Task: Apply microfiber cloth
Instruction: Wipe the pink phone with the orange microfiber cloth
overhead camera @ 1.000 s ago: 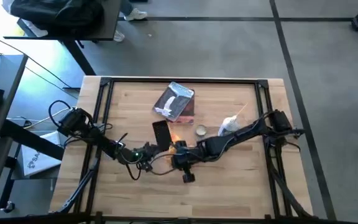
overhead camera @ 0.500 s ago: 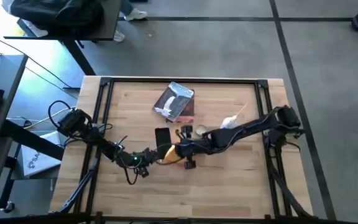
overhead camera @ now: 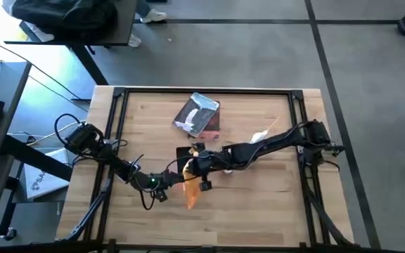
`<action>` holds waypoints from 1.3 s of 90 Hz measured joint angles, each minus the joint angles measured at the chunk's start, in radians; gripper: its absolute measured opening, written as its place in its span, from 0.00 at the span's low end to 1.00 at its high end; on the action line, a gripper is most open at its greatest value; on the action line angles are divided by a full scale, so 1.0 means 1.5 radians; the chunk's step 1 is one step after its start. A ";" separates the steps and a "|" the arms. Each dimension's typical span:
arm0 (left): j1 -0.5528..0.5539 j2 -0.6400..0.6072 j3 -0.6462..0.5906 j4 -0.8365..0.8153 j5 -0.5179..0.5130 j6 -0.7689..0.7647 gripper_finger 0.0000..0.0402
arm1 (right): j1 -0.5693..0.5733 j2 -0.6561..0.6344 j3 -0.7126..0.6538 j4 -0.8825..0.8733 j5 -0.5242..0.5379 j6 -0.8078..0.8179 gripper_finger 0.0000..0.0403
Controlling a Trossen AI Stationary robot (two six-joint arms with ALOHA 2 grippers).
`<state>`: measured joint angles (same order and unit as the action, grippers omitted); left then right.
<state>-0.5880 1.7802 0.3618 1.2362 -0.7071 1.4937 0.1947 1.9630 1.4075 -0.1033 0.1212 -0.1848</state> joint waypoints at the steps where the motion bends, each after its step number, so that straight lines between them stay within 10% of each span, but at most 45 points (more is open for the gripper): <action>1: 0.000 0.000 0.000 0.000 0.000 0.000 0.04 | 0.000 0.002 0.000 0.004 0.000 -0.001 0.00; 46: 0.008 0.001 0.039 -0.007 0.049 -0.001 0.04 | -0.020 0.037 0.000 0.169 0.007 -0.057 0.00; 117: -0.045 0.002 0.019 -0.015 -0.047 -0.008 0.04 | 0.039 0.033 0.003 0.016 -0.032 0.078 0.00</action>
<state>-0.6561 1.7828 0.3897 1.2143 -0.7780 1.4813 0.2537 2.0131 1.4113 -0.0796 0.0738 -0.0678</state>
